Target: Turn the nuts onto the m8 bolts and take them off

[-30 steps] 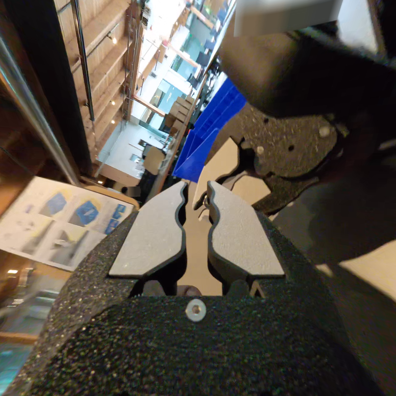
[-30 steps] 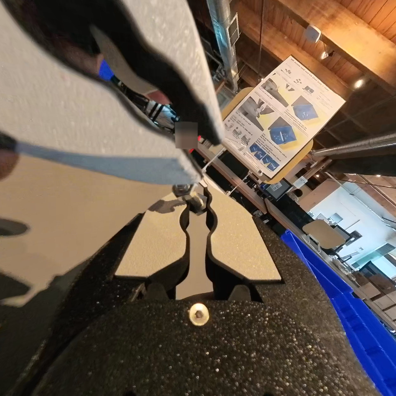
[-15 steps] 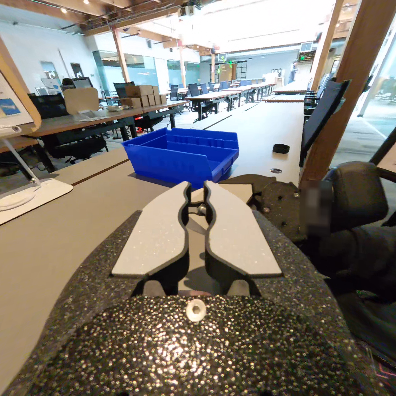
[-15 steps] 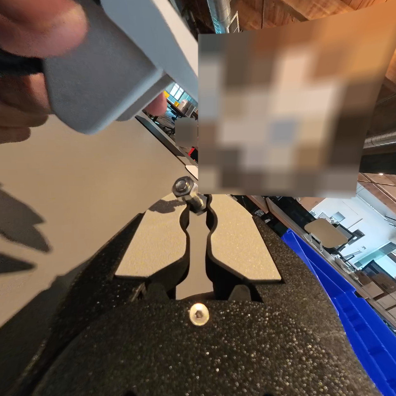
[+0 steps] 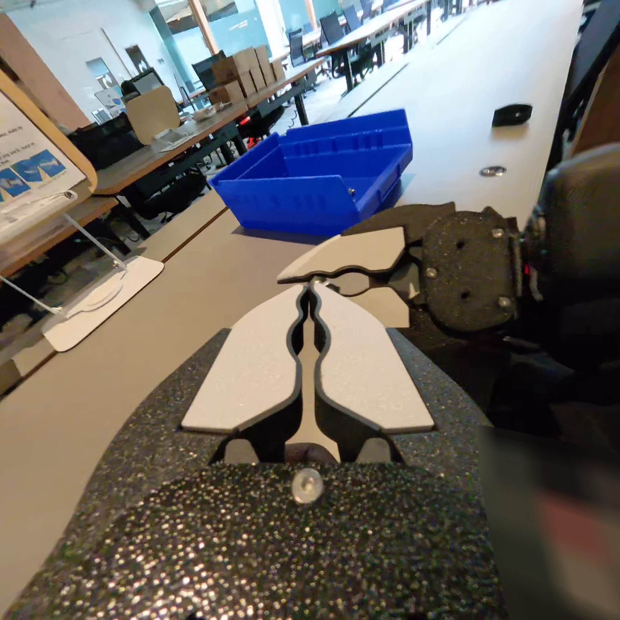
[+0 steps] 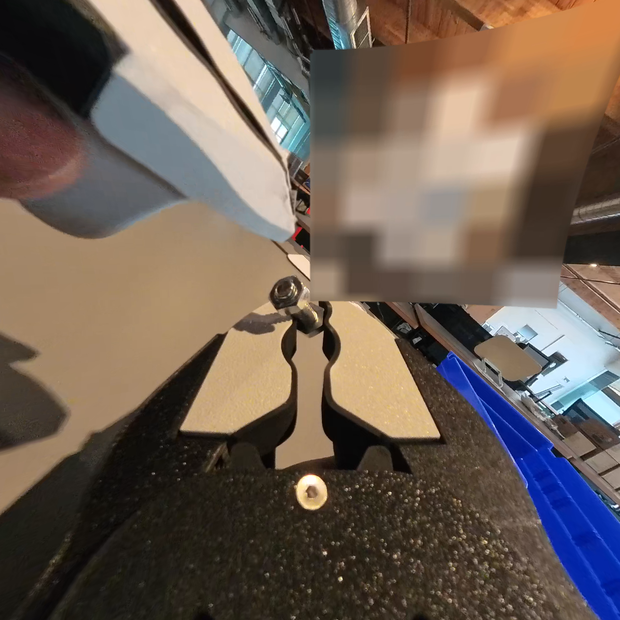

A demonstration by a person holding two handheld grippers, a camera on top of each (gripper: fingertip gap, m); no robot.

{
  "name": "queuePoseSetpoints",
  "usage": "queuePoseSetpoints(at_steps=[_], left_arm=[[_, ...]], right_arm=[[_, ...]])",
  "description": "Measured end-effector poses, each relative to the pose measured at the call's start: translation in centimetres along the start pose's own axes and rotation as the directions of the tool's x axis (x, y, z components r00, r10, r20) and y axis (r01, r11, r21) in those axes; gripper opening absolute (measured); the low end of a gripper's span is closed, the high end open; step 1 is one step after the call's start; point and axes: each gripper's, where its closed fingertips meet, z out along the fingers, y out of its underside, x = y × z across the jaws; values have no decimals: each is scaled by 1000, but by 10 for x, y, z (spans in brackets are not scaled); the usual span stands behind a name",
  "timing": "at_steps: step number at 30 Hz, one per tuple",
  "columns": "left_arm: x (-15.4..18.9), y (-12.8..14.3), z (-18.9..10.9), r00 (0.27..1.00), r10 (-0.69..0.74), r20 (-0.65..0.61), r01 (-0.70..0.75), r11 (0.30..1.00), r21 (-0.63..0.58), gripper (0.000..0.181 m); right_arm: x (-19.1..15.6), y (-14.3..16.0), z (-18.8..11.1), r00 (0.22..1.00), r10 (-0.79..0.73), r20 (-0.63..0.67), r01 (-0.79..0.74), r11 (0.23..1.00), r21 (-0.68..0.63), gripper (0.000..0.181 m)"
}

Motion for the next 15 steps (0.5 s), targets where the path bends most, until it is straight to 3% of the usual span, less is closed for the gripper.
queuePoseSetpoints(at_steps=[5,15], left_arm=[[4,2,4,992,105,75,-102,994,-38,0],[10,7,15,986,131,100,-128,991,-41,13]], right_arm=[[0,0,0,1000,-3,-1,3,1000,-1,10],[0,1,1,1000,5,3,-5,1000,-8,10]])
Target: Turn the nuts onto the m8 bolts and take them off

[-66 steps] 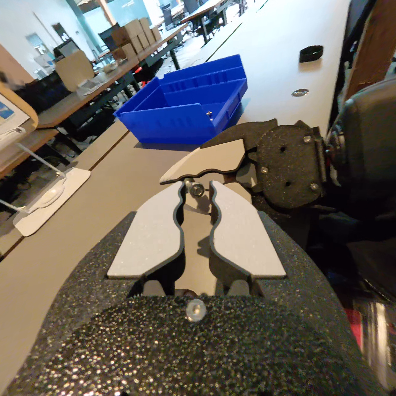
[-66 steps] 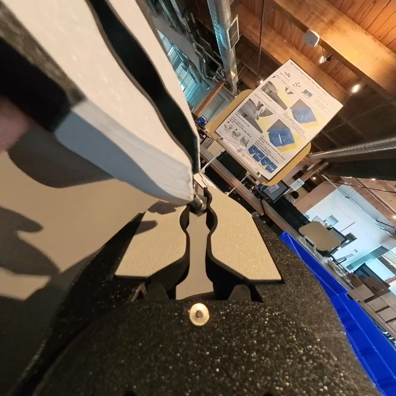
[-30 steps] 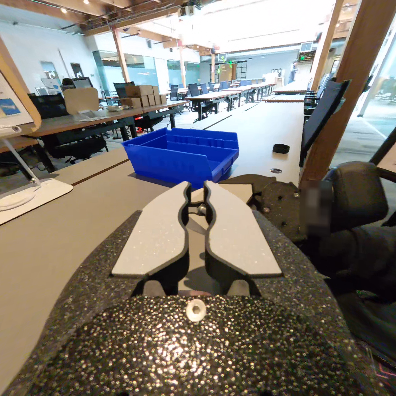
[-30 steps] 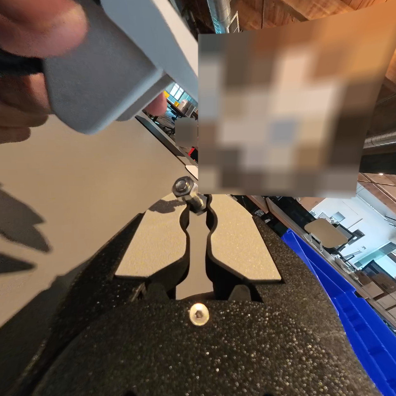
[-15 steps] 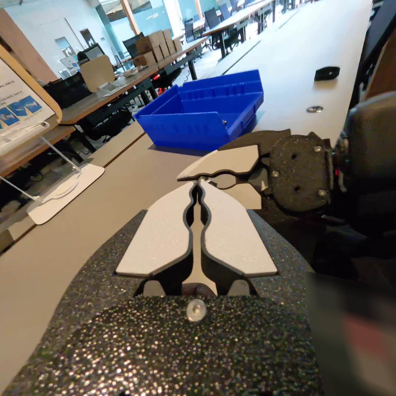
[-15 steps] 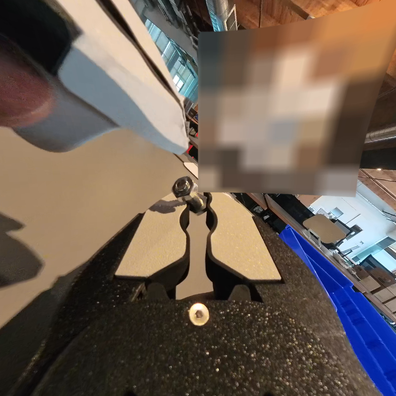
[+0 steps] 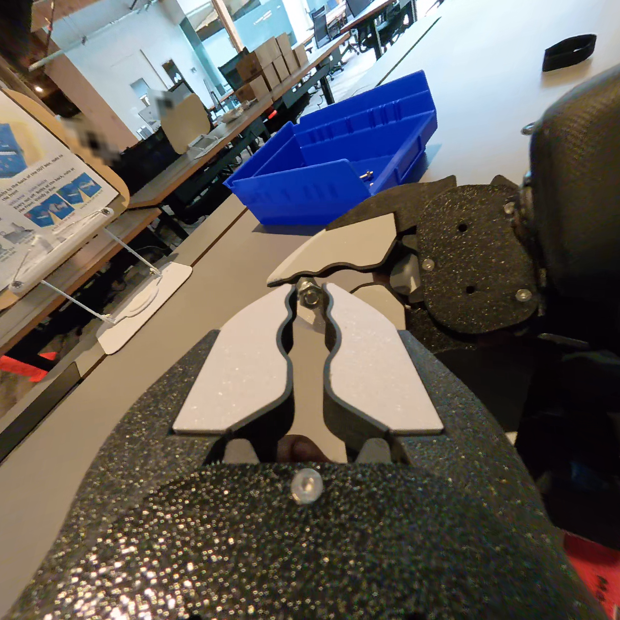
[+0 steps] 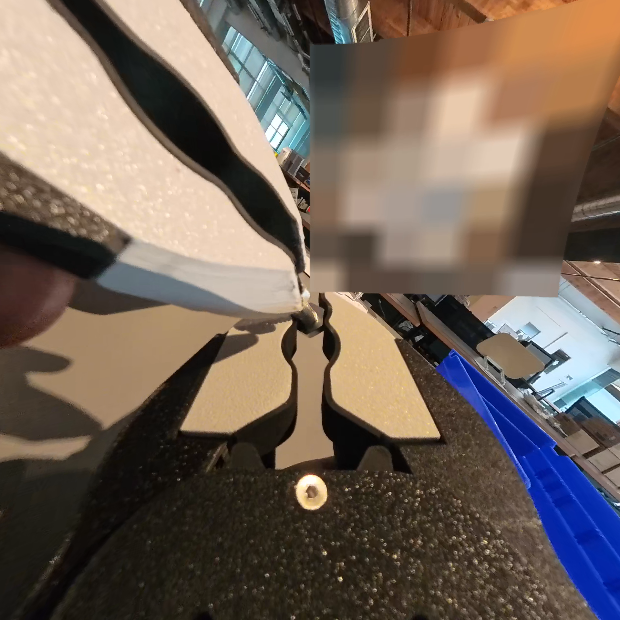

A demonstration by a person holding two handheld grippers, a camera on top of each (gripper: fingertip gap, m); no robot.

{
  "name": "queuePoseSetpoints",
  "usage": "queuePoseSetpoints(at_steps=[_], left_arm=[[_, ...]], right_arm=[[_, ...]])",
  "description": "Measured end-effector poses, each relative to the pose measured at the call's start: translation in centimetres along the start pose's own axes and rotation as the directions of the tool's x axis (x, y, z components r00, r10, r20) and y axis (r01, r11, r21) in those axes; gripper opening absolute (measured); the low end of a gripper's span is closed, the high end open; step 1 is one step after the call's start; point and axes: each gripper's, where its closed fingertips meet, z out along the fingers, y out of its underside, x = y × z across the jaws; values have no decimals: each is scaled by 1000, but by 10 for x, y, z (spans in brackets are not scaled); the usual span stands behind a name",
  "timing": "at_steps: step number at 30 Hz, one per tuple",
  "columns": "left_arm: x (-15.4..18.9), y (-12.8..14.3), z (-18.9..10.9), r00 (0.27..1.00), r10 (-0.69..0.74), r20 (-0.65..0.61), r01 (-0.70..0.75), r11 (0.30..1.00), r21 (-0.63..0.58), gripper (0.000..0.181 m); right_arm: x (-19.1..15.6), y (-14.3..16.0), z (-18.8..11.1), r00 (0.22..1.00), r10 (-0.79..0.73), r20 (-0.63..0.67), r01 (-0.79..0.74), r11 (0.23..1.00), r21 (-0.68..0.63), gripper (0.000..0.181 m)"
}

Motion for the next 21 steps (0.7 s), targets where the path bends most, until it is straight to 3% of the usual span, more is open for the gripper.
queuePoseSetpoints(at_steps=[6,13,16,19,21], left_arm=[[-2,-1,0,995,80,66,-80,997,-10,17],[-1,8,6,976,212,46,-209,977,-52,14],[0,5,4,911,413,4,-413,911,-4,14],[2,4,1,794,608,13,-607,791,71,14],[2,4,0,776,630,24,-628,770,108,14]], right_arm=[[0,0,0,1000,-3,0,3,1000,-3,10],[-4,0,0,1000,-26,10,27,1000,-2,10],[-5,-2,0,999,-27,19,27,1000,10,10],[-8,-3,0,998,-56,20,56,998,13,10],[-9,-4,0,998,-66,22,65,998,16,10]])
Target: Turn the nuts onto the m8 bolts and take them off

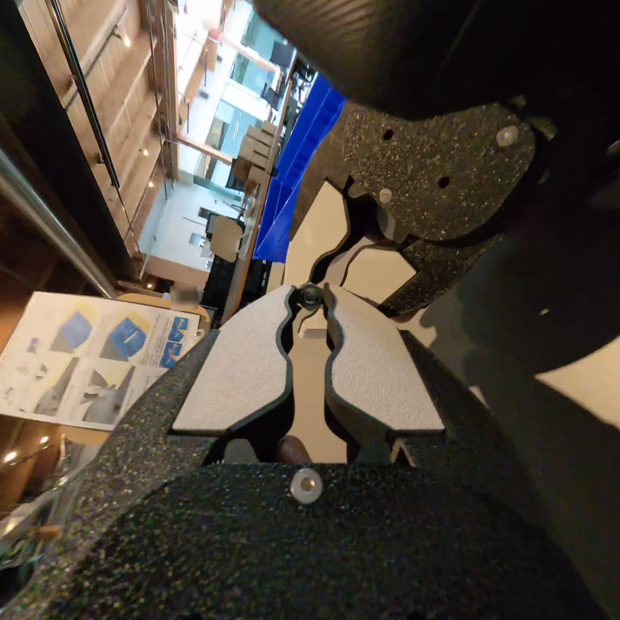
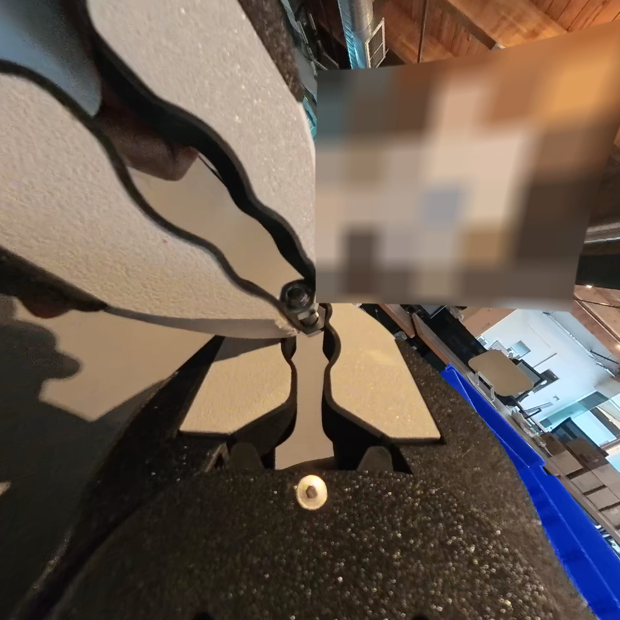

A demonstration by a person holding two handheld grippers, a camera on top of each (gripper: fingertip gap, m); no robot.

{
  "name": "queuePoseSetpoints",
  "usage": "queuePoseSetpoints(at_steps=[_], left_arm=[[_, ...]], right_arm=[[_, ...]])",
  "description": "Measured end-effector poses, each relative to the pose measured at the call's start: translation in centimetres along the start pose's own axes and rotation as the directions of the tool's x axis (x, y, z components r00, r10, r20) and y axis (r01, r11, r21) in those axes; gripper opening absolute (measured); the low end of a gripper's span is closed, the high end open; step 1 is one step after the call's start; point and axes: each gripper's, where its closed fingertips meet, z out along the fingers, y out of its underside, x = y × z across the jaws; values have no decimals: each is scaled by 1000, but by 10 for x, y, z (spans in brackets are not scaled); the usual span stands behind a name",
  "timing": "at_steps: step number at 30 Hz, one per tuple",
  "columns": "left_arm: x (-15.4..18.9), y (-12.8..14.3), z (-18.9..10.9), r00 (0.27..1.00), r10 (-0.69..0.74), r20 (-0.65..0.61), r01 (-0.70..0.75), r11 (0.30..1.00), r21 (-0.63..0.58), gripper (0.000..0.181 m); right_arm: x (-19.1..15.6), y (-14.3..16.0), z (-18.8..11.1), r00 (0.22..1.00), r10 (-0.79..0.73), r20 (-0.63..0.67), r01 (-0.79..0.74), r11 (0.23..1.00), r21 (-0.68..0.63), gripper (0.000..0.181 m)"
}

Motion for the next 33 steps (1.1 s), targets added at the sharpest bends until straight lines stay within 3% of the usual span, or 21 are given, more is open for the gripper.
queuePoseSetpoints(at_steps=[2,5,11,16,19,21,25,29,33], left_arm=[[3,-8,-3,994,-99,-51,102,993,65,22],[-8,-23,-12,919,-376,-122,391,908,150,29],[-13,-2,-8,699,-703,-133,706,708,-28,30],[1,-1,0,625,-767,-148,763,640,-92,28],[7,-1,5,671,-728,-141,724,684,-87,15],[6,-1,5,771,-625,-124,622,780,-60,14],[4,-1,3,970,-235,-65,234,972,-10,14],[-1,1,0,997,68,28,-68,998,1,16],[-3,-4,-2,995,-95,1,95,995,37,21]], right_arm=[[1,0,0,1000,4,-4,-4,1000,-1,10],[4,1,0,999,32,-8,-32,999,-2,10],[5,2,0,999,45,-8,-45,999,-4,10],[5,3,0,999,46,-7,-46,999,-6,10],[4,3,0,999,45,-7,-45,999,-8,9],[5,3,0,999,52,-6,-52,999,-8,9],[1,3,1,1000,21,-1,-21,1000,-10,11],[-1,2,1,1000,9,6,-9,1000,-12,10],[2,4,1,999,49,7,-49,999,-13,10]])
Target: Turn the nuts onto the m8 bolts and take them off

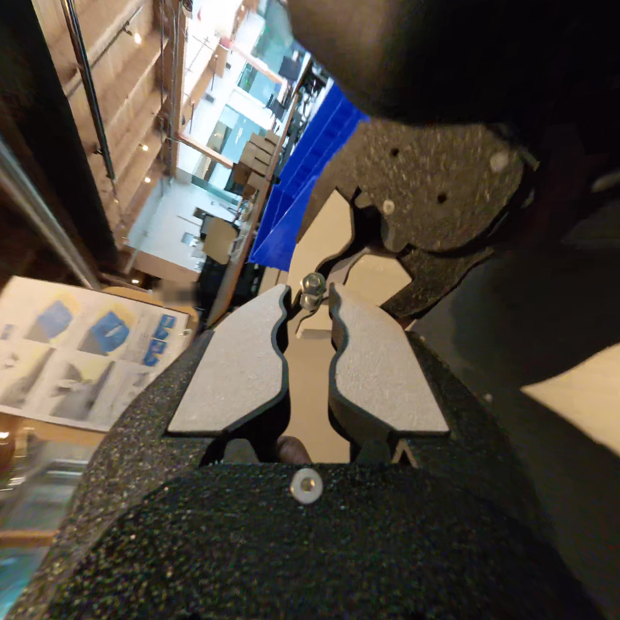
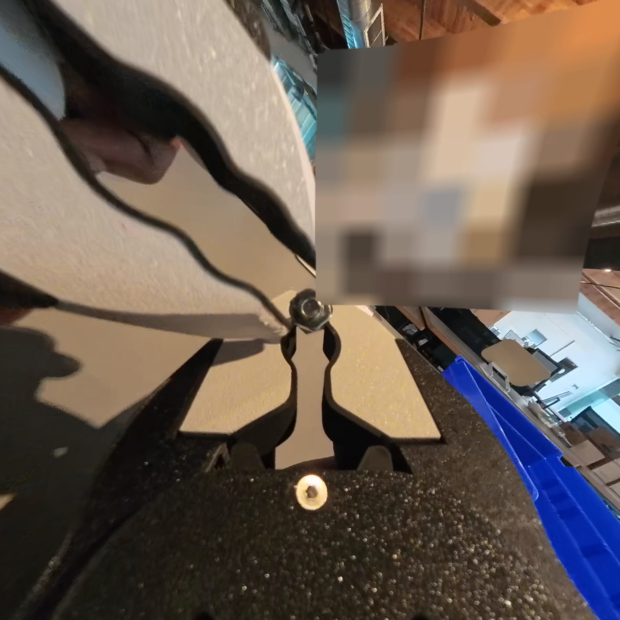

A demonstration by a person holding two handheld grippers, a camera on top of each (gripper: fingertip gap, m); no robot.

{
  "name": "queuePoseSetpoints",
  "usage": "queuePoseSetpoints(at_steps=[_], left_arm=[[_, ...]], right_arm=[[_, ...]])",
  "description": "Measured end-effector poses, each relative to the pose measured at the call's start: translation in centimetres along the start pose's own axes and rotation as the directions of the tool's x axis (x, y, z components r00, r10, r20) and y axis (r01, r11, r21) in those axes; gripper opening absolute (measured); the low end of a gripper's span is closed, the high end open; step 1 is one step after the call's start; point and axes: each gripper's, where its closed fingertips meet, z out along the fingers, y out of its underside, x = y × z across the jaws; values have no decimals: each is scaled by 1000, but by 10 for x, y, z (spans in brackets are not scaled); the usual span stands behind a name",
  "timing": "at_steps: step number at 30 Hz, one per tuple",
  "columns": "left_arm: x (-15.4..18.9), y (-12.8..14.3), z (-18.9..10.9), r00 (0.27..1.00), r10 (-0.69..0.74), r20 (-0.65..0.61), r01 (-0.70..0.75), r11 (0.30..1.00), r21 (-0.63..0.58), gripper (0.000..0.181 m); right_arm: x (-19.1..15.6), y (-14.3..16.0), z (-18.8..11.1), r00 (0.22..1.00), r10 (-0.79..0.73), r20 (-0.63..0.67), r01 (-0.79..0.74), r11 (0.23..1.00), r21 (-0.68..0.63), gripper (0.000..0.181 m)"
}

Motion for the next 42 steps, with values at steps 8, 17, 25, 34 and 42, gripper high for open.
queuePoseSetpoints(at_steps=[8,17,25,34,42], left_arm=[[-4,-8,0,970,-243,-25,243,970,0,26],[1,-2,4,958,-282,-50,281,959,-16,13],[-8,-2,-3,723,-645,-246,676,734,62,13],[-11,-1,-3,436,-818,-374,887,460,28,13],[-8,-6,-6,569,-765,-300,799,601,-18,41]], right_arm=[[-3,0,1,1000,-14,8,14,1000,-5,10],[-3,0,0,1000,-5,14,5,1000,2,10],[-5,-8,-3,993,84,78,-89,994,65,10],[-3,-9,-3,986,131,100,-138,988,75,10],[-5,-4,-1,994,81,72,-83,996,36,10]])
